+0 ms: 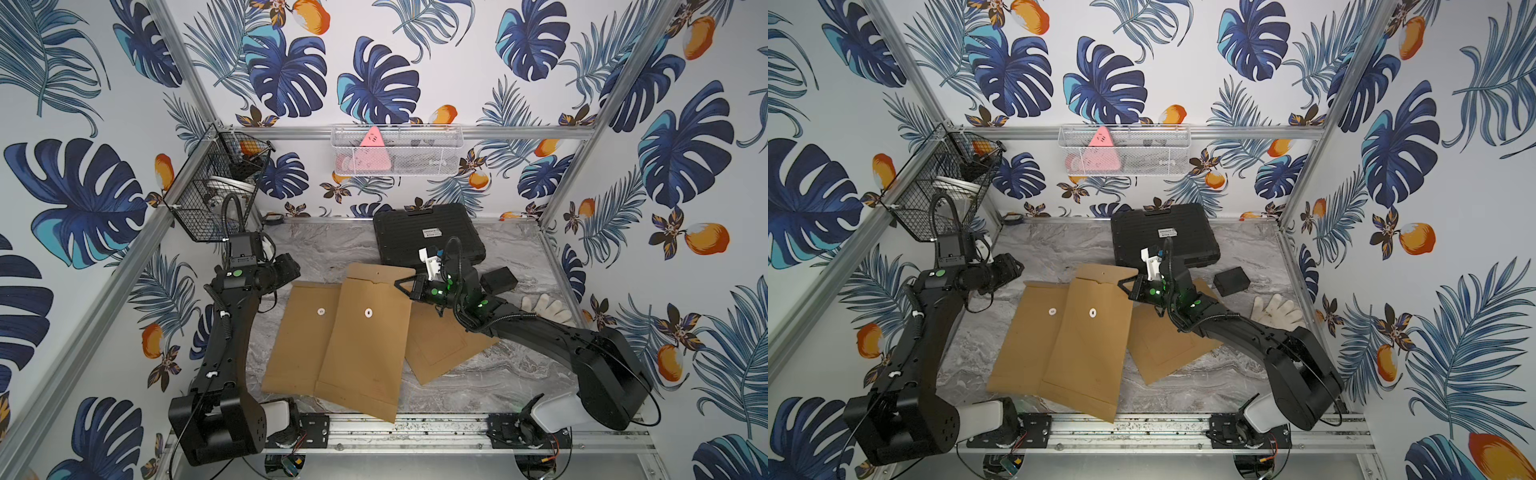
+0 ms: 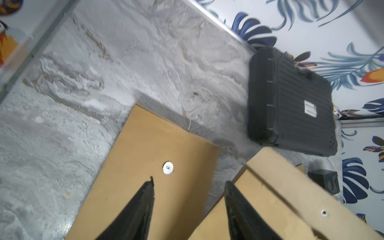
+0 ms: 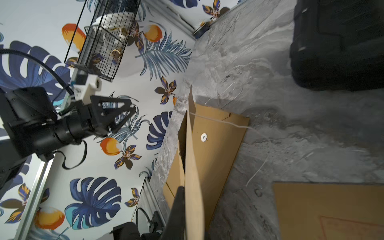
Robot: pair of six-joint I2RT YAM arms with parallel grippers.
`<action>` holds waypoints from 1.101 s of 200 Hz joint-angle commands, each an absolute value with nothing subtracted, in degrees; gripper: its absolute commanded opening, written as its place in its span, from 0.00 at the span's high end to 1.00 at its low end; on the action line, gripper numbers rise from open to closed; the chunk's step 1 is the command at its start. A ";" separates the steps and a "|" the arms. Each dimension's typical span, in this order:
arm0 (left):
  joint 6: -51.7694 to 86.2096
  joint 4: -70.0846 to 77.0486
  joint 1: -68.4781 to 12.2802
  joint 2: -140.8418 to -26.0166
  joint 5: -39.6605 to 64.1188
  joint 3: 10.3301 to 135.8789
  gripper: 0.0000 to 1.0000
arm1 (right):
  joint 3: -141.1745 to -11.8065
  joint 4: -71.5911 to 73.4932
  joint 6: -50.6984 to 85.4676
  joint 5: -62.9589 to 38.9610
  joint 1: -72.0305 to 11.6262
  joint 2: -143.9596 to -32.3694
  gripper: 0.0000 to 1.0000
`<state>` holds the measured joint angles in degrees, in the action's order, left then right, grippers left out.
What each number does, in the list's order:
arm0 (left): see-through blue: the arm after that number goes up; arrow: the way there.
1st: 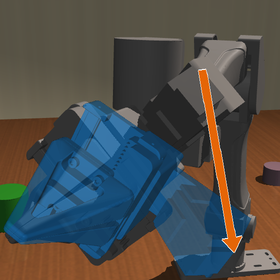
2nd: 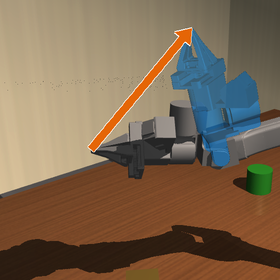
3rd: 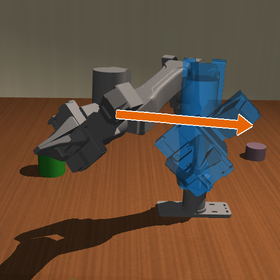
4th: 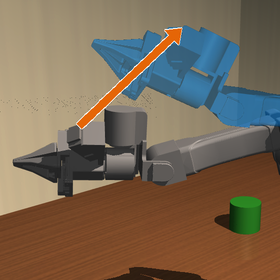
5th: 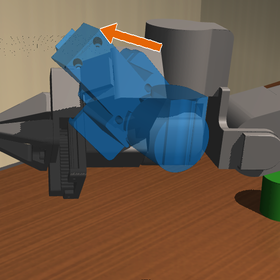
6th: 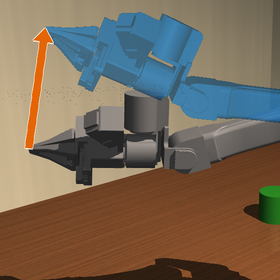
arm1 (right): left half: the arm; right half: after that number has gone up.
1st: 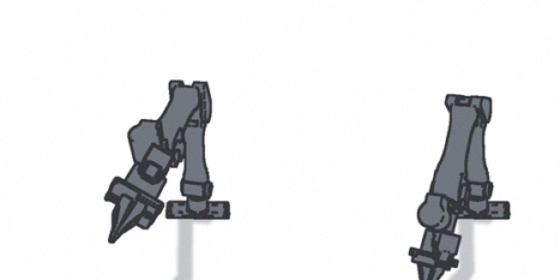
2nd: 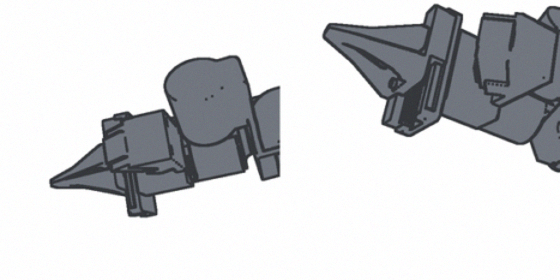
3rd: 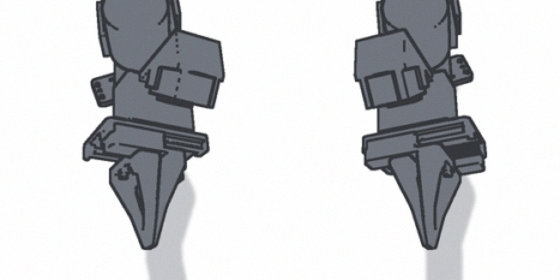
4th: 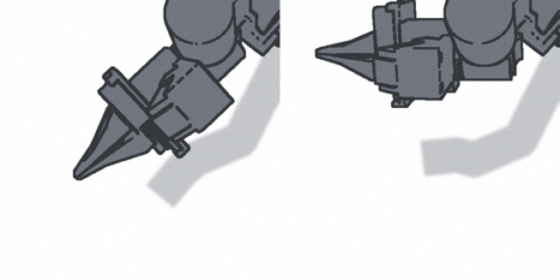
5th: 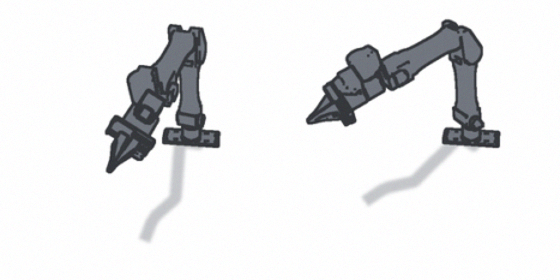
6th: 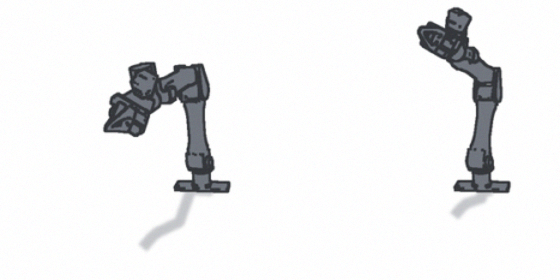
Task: Open the file bag
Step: Place the file bag at the file bag.
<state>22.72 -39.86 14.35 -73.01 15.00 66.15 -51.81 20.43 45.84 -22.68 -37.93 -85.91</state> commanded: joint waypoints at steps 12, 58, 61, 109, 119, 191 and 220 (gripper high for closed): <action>21.81 -41.51 14.37 -75.52 16.67 60.07 0.55 | -53.66 24.06 42.81 -29.80 -36.89 -89.41 1.00; 21.87 -38.78 11.34 -81.47 16.89 56.10 0.65 | -53.15 25.76 40.86 -34.34 -37.44 -92.17 1.00; 21.94 -38.54 11.07 -82.01 16.76 56.00 0.66 | -53.25 25.42 40.48 -34.36 -37.44 -92.30 1.00; 23.98 -33.53 9.07 -93.11 16.46 59.23 0.80 | -54.48 22.52 36.68 -35.73 -37.44 -94.84 1.00; 24.32 -33.23 8.48 -95.33 16.07 60.91 0.83 | -54.68 23.29 37.09 -36.48 -37.44 -95.50 1.00; 25.15 -32.17 7.36 -107.76 13.77 69.52 0.95 | -57.73 22.76 36.48 -36.22 -38.14 -100.75 1.00; 25.19 -32.49 7.38 -110.68 12.57 72.53 0.95 | -59.84 21.00 35.55 -34.48 -38.10 -103.24 1.00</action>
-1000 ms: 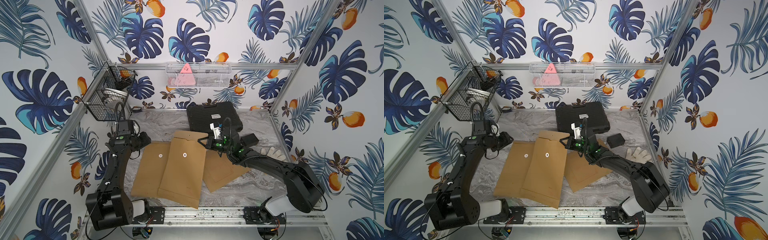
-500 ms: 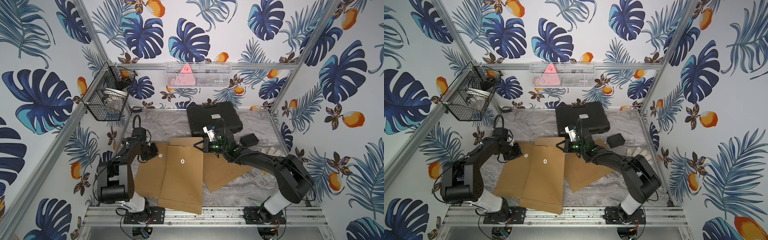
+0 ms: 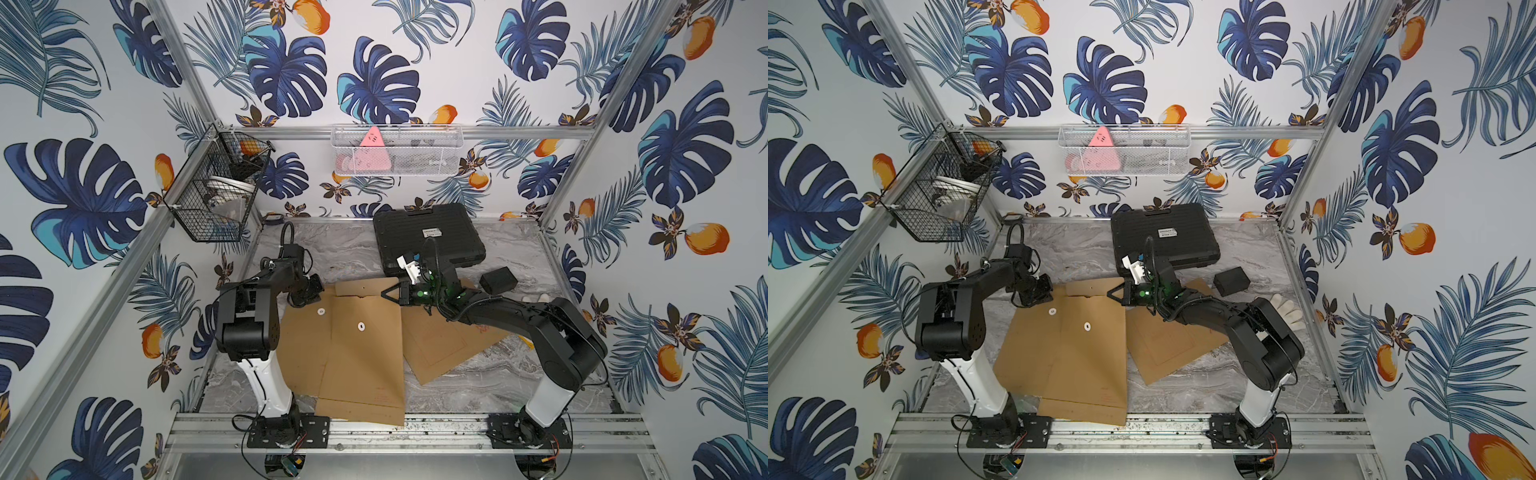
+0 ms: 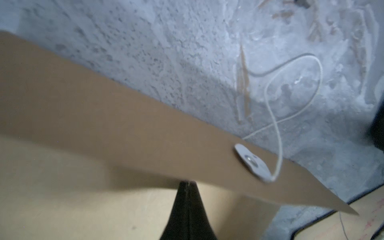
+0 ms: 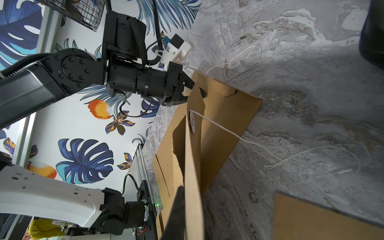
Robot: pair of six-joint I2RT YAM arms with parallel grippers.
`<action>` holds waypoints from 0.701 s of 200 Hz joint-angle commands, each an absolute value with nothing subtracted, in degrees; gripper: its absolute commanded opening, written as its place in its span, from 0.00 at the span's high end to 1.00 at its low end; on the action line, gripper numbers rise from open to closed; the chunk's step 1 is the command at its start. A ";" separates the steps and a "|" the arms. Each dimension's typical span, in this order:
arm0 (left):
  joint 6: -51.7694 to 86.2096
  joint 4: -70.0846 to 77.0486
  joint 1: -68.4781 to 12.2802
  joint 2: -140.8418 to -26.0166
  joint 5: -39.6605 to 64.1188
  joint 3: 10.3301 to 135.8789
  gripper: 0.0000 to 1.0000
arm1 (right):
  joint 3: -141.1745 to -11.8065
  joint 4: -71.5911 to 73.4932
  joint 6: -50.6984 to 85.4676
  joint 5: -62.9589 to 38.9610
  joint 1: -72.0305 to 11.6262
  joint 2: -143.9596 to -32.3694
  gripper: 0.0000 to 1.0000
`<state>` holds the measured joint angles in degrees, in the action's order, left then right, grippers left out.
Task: Open the file bag
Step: Place the file bag at the file bag.
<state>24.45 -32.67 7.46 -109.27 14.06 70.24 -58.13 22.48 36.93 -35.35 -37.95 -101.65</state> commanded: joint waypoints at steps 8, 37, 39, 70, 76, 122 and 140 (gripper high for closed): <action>24.89 -32.90 7.38 -111.40 12.11 73.68 0.95 | -60.55 20.45 35.43 -34.13 -38.11 -104.10 1.00; 24.28 -33.99 7.38 -113.63 10.66 76.09 0.95 | -63.07 17.88 34.40 -31.30 -38.06 -106.64 1.00; 24.22 -34.01 7.38 -113.82 10.64 76.28 0.95 | -63.27 17.63 34.26 -30.94 -38.06 -106.79 1.00; 23.96 -34.84 7.42 -115.71 9.80 77.51 0.95 | -66.75 13.55 32.30 -25.98 -38.07 -109.42 1.00; 23.87 -34.94 7.38 -116.07 9.76 77.69 0.95 | -67.47 12.71 31.77 -25.30 -38.06 -110.08 1.00; 23.38 -36.53 7.99 -118.20 8.05 79.88 0.94 | -74.25 4.96 26.72 -22.05 -37.50 -114.75 1.00; 23.14 -36.78 8.39 -118.62 7.63 80.32 0.94 | -76.04 2.61 25.22 -20.90 -37.36 -115.58 1.00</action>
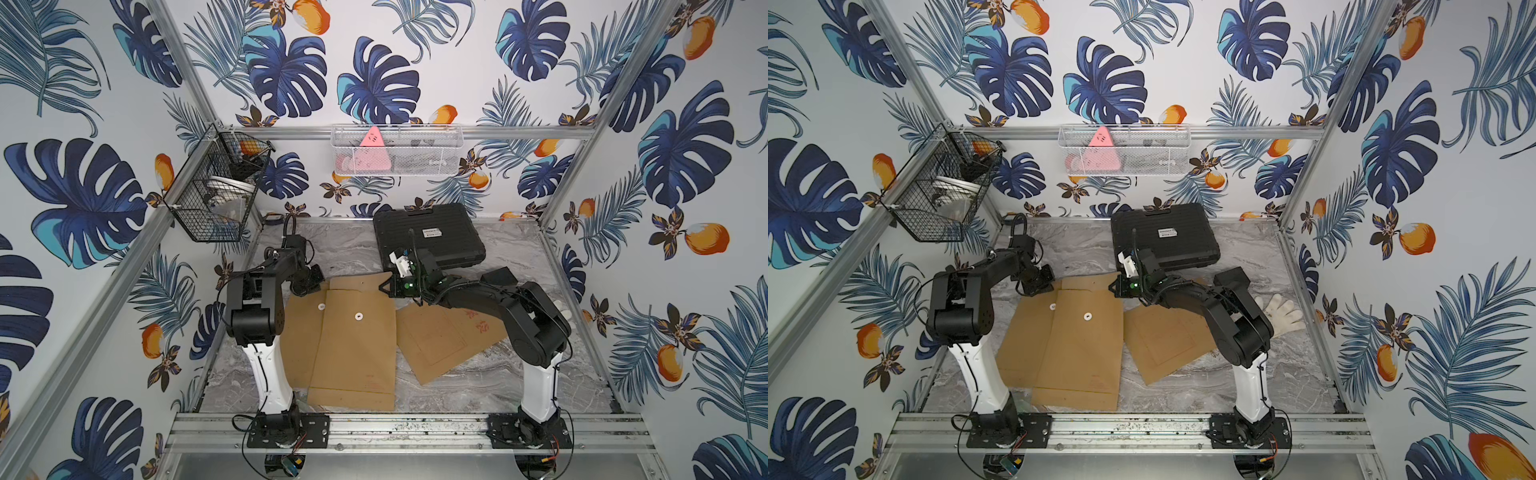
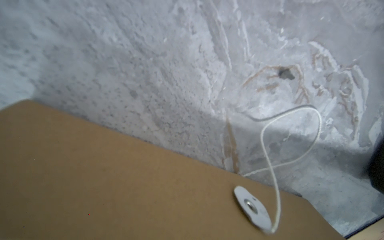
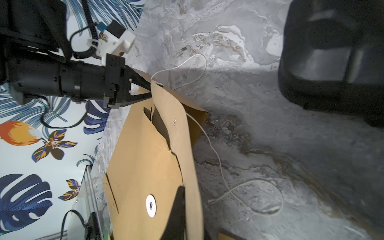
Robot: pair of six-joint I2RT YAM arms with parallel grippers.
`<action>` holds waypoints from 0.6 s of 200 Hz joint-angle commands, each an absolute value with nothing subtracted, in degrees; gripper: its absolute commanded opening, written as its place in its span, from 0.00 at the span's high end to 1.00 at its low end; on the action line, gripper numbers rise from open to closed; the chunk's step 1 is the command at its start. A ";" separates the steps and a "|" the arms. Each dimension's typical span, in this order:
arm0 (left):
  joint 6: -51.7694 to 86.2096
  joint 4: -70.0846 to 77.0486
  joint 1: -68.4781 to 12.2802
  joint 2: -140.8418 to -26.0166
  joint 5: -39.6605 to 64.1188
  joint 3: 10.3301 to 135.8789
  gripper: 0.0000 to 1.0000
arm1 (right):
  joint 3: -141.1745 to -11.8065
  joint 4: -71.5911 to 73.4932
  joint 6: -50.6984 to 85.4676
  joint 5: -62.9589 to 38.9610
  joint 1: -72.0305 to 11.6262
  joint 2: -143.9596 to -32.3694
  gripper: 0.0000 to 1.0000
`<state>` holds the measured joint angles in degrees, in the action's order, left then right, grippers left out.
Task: Open the file bag
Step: Place the file bag at the file bag.
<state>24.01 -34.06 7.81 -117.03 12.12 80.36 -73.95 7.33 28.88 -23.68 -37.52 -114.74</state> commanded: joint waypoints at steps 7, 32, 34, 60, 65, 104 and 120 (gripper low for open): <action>23.13 -36.98 8.51 -118.78 7.39 80.50 0.94 | -76.73 1.72 24.66 -20.43 -37.39 -117.20 1.00; 23.16 -36.70 8.88 -118.92 7.76 80.33 0.94 | -79.01 -0.53 22.93 -19.79 -37.24 -119.32 1.00; 23.19 -36.68 8.88 -118.92 7.74 80.27 0.94 | -79.25 -0.72 22.76 -19.73 -37.22 -119.46 1.00; 22.99 -36.63 9.04 -118.86 7.78 80.33 0.94 | -81.24 -2.90 21.58 -17.93 -37.08 -121.01 1.00; 22.94 -36.56 9.00 -118.91 7.74 80.26 0.94 | -81.50 -3.07 21.49 -17.43 -37.08 -121.24 1.00; 22.92 -36.22 9.04 -118.66 8.04 79.98 0.94 | -84.31 -4.60 20.53 -15.95 -36.47 -122.44 1.00; 22.81 -35.97 8.97 -118.56 8.13 79.90 0.94 | -85.18 -5.12 20.22 -15.82 -36.47 -122.79 0.98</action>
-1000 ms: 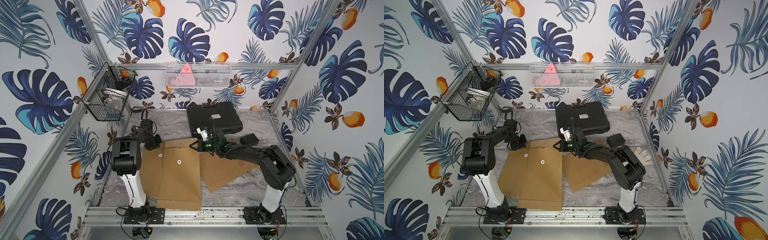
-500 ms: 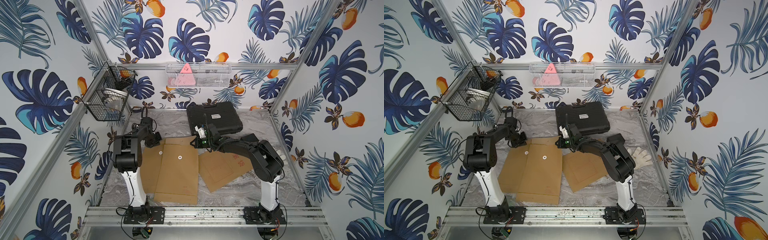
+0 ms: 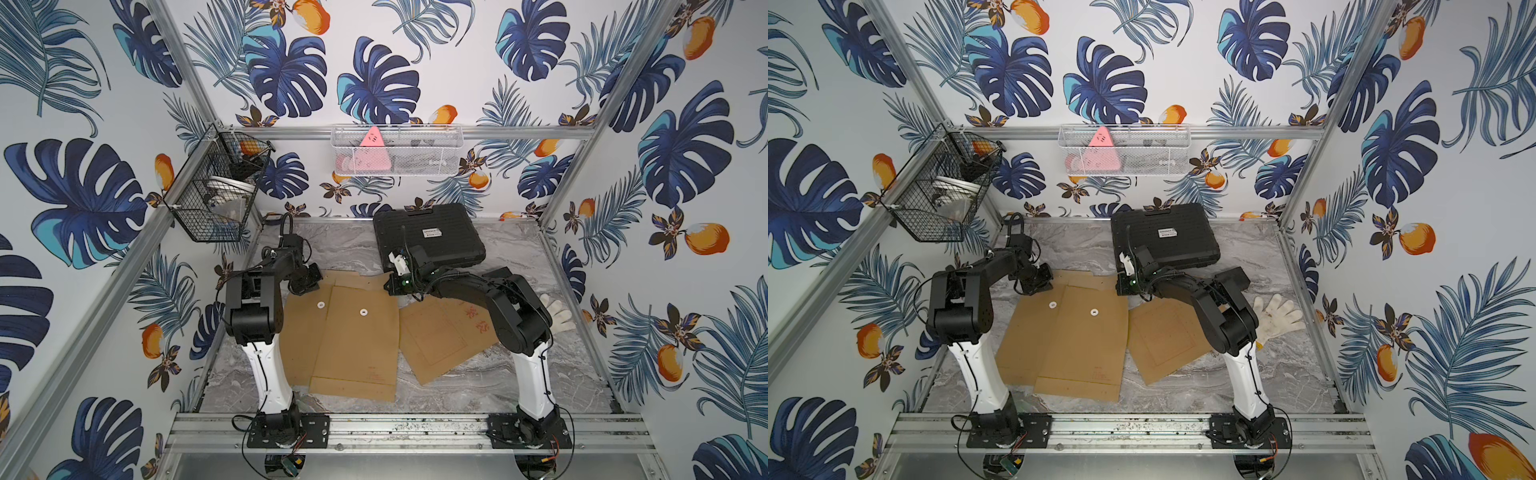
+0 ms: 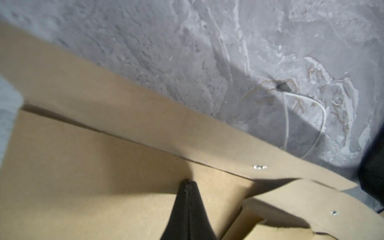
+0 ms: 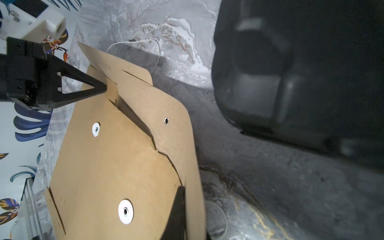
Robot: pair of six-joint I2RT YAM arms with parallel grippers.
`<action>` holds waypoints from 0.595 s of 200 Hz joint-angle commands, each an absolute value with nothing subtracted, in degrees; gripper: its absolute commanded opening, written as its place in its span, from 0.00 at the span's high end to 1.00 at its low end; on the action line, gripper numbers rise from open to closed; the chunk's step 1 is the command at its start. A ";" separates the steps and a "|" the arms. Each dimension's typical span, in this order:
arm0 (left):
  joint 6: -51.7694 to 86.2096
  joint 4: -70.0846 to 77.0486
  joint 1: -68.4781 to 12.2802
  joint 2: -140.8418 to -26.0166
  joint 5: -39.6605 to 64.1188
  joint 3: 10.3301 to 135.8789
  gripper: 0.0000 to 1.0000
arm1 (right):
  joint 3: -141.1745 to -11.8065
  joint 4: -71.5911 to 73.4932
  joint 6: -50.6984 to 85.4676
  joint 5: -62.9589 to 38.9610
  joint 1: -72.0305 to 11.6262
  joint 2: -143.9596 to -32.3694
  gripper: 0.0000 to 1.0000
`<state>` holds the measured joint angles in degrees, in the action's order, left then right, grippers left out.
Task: Open the file bag
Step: Place the file bag at the file bag.
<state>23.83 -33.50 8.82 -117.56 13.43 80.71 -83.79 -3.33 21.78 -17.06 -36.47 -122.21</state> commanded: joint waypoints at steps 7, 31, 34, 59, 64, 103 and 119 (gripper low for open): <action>22.81 -35.85 8.98 -118.48 8.25 79.85 0.94 | -85.54 -5.33 20.09 -15.95 -36.47 -122.91 0.94; 22.82 -35.60 9.04 -117.80 8.52 79.65 0.92 | -85.87 -5.71 20.21 -15.51 -36.41 -122.81 0.78; 22.77 -35.60 9.01 -117.71 8.48 79.63 0.91 | -85.87 -5.67 20.24 -15.35 -36.47 -122.74 0.77; 23.13 -35.43 9.14 -116.83 8.09 79.48 0.83 | -86.51 -6.32 20.13 -13.19 -36.47 -122.17 0.65; 23.28 -35.26 9.23 -116.60 8.09 79.37 0.82 | -86.64 -6.37 20.11 -12.94 -36.43 -122.01 0.63; 23.36 -34.50 9.75 -114.23 7.13 79.15 0.64 | -87.96 -8.21 19.51 -10.12 -36.05 -120.23 0.41; 23.19 -33.94 10.18 -112.69 6.78 78.92 0.56 | -87.33 -8.47 19.60 -8.84 -35.56 -118.52 0.30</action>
<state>23.83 -33.34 9.58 -114.72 9.21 79.15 -87.35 -7.18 20.51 -11.88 -36.05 -120.86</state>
